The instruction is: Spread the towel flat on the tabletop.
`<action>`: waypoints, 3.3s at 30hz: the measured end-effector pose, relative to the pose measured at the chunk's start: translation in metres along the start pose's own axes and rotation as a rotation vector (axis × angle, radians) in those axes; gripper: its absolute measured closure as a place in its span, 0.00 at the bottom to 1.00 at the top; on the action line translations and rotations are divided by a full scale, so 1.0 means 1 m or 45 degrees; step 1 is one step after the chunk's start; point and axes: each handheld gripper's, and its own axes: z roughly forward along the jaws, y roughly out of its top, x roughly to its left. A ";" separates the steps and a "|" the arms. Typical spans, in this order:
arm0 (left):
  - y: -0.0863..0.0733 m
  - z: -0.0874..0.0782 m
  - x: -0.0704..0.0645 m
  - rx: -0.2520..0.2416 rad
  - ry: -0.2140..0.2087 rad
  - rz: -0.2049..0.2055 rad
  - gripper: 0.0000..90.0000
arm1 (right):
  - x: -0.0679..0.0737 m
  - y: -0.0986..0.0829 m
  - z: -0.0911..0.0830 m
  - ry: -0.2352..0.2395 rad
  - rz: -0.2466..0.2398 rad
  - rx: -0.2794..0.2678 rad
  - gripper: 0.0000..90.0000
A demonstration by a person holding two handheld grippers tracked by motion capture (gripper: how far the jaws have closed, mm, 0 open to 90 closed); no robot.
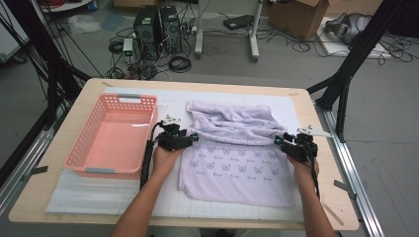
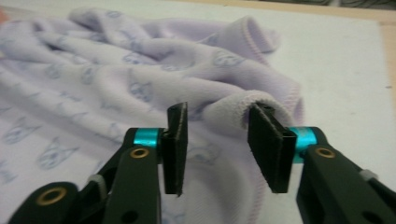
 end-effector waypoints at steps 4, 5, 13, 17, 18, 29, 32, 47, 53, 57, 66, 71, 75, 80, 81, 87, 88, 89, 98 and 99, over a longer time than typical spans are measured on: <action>-0.007 -0.009 -0.002 0.001 -0.027 0.015 0.50 | 0.004 0.001 -0.011 0.046 -0.016 0.008 0.56; -0.008 -0.011 -0.003 0.001 -0.034 0.019 0.50 | 0.006 0.001 -0.014 0.066 -0.012 -0.004 0.55; -0.016 -0.020 -0.016 0.065 -0.095 0.089 0.45 | 0.014 -0.009 -0.029 0.164 -0.087 0.054 0.51; -0.027 -0.026 -0.015 0.116 -0.105 0.087 0.45 | 0.018 -0.020 -0.036 0.232 -0.075 0.053 0.52; -0.029 -0.027 -0.015 0.107 -0.100 0.101 0.44 | 0.019 -0.024 -0.037 0.221 -0.082 0.061 0.52; -0.035 -0.023 -0.039 0.121 0.074 0.360 0.62 | 0.034 -0.047 -0.028 0.098 -0.230 0.227 0.57; -0.035 -0.022 -0.040 0.117 0.066 0.328 0.88 | 0.036 -0.044 -0.024 0.119 -0.221 0.230 0.82; -0.030 -0.023 -0.025 0.069 0.027 0.144 0.75 | 0.032 -0.038 -0.015 0.103 -0.160 0.196 0.75; -0.047 -0.047 -0.021 0.083 0.000 0.109 0.57 | 0.032 -0.045 -0.028 0.127 -0.160 0.204 0.66; -0.058 -0.062 -0.021 0.080 -0.049 0.068 0.54 | 0.032 -0.054 -0.043 0.097 -0.200 0.218 0.64; -0.071 -0.077 -0.036 0.094 -0.018 0.135 0.52 | 0.043 -0.069 -0.069 -0.009 -0.181 0.223 0.61; -0.073 -0.076 -0.043 0.099 0.048 0.203 0.53 | 0.054 -0.079 -0.085 -0.104 -0.200 0.245 0.63; -0.075 -0.076 -0.052 0.111 0.059 0.266 0.86 | 0.058 -0.083 -0.091 -0.056 -0.162 0.245 0.93; -0.089 -0.092 -0.060 0.107 0.030 0.260 0.97 | 0.068 -0.089 -0.104 -0.056 -0.226 0.278 0.96; -0.093 -0.096 -0.061 0.099 0.014 0.245 0.97 | 0.068 -0.092 -0.108 -0.046 -0.218 0.271 0.96; -0.115 -0.125 -0.069 0.084 -0.087 0.239 0.97 | 0.072 -0.104 -0.135 -0.003 -0.226 0.280 0.96; -0.117 -0.129 -0.069 0.086 -0.102 0.236 0.97 | 0.074 -0.107 -0.139 0.003 -0.240 0.278 0.96; -0.120 -0.134 -0.070 0.081 -0.108 0.233 0.97 | 0.075 -0.110 -0.143 0.012 -0.245 0.278 0.96; -0.148 -0.166 -0.084 0.085 -0.149 0.250 0.97 | 0.081 -0.132 -0.185 0.100 -0.232 0.242 0.96; -0.150 -0.168 -0.086 0.089 -0.148 0.255 0.97 | 0.083 -0.134 -0.190 0.104 -0.228 0.243 0.96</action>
